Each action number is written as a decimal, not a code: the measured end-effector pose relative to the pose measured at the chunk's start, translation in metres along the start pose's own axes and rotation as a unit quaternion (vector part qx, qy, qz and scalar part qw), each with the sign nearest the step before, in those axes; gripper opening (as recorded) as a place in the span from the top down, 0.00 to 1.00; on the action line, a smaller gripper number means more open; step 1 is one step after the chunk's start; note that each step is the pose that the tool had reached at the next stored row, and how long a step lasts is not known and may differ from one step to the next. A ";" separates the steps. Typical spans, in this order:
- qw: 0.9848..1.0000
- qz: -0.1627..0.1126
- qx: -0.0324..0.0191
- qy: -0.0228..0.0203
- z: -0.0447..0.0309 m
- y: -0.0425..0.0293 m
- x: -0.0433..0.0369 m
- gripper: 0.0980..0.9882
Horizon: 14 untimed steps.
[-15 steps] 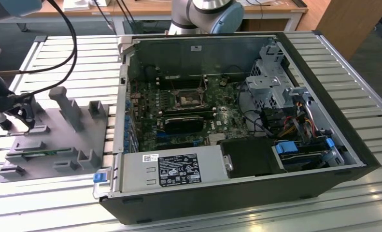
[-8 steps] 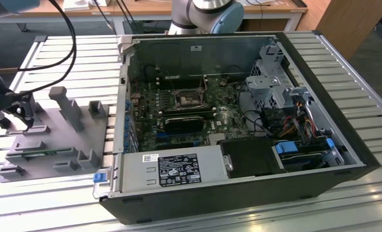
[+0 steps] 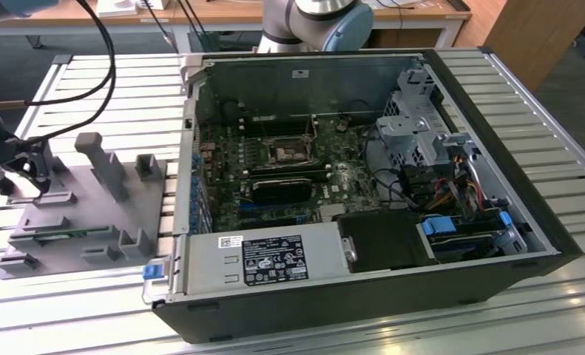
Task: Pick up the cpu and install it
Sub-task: 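Pick up the cpu and move it towards the insertion slot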
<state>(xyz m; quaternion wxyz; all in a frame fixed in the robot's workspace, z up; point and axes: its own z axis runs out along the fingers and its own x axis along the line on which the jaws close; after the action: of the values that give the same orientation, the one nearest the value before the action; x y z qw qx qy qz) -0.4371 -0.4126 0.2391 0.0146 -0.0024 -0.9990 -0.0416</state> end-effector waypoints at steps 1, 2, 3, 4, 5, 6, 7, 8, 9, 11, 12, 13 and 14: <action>1.000 0.000 0.000 0.000 -0.0006 0.0001 0.0000 0.52; 1.000 0.000 0.000 0.000 -0.0014 0.0001 0.0000 0.52; 1.000 0.000 0.000 0.000 -0.0021 0.0002 0.0000 0.52; 1.000 0.000 0.000 0.000 -0.0027 0.0003 0.0000 0.52; 1.000 0.000 0.000 0.000 -0.0033 0.0003 0.0000 0.52; 1.000 0.000 0.000 0.000 -0.0039 0.0004 0.0000 0.52; 1.000 0.000 0.000 0.000 -0.0045 0.0005 0.0001 0.52; 1.000 0.000 0.000 0.000 -0.0048 0.0006 0.0000 0.52; 1.000 0.000 0.000 0.000 -0.0052 0.0007 0.0001 0.52; 1.000 0.000 0.000 0.000 -0.0061 0.0009 0.0002 0.52; 1.000 0.000 0.000 0.000 -0.0066 0.0011 0.0002 0.52; 1.000 0.000 0.000 0.000 -0.0070 0.0013 0.0003 0.52; 1.000 0.000 0.000 0.000 -0.0076 0.0014 0.0003 0.52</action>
<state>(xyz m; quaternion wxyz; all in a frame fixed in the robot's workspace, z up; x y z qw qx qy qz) -0.4371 -0.4119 0.2468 0.0144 -0.0023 -0.9990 -0.0420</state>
